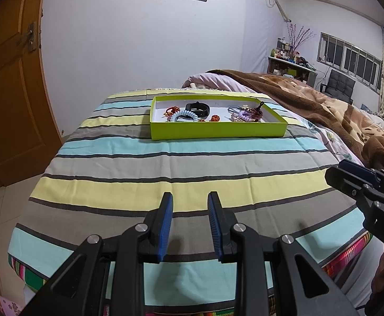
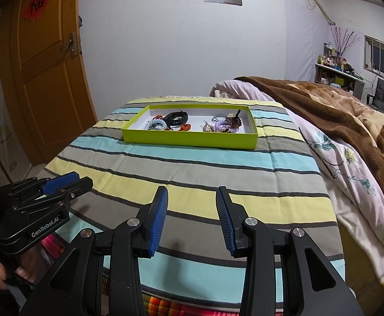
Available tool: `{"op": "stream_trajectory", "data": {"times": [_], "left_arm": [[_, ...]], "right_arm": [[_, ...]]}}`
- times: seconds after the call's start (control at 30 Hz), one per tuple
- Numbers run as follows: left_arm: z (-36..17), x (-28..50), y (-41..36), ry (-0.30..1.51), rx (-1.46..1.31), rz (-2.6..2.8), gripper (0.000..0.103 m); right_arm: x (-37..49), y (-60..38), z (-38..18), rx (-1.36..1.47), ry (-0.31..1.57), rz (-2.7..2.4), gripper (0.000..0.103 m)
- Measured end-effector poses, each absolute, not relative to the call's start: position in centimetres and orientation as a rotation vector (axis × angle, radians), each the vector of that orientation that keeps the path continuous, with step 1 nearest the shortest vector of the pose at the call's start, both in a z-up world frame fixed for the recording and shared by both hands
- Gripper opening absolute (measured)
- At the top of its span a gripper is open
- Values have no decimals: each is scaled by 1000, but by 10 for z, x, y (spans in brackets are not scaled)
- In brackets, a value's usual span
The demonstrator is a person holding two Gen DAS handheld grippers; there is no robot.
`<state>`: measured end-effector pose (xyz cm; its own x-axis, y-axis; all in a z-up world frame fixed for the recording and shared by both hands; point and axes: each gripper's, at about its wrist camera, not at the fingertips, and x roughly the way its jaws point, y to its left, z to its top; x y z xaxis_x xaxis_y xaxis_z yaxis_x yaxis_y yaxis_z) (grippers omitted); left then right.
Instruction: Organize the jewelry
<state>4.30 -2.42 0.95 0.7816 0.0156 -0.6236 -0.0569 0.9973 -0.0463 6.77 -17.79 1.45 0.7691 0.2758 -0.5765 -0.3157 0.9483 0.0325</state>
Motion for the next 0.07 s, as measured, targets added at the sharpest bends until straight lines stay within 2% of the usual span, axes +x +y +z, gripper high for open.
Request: {"op": "stream_trajectory", "data": {"times": [0.07], "left_arm": [[9, 43, -24, 675, -65, 39, 28]], "right_arm": [[68, -178, 15, -67, 614, 321, 39]]}}
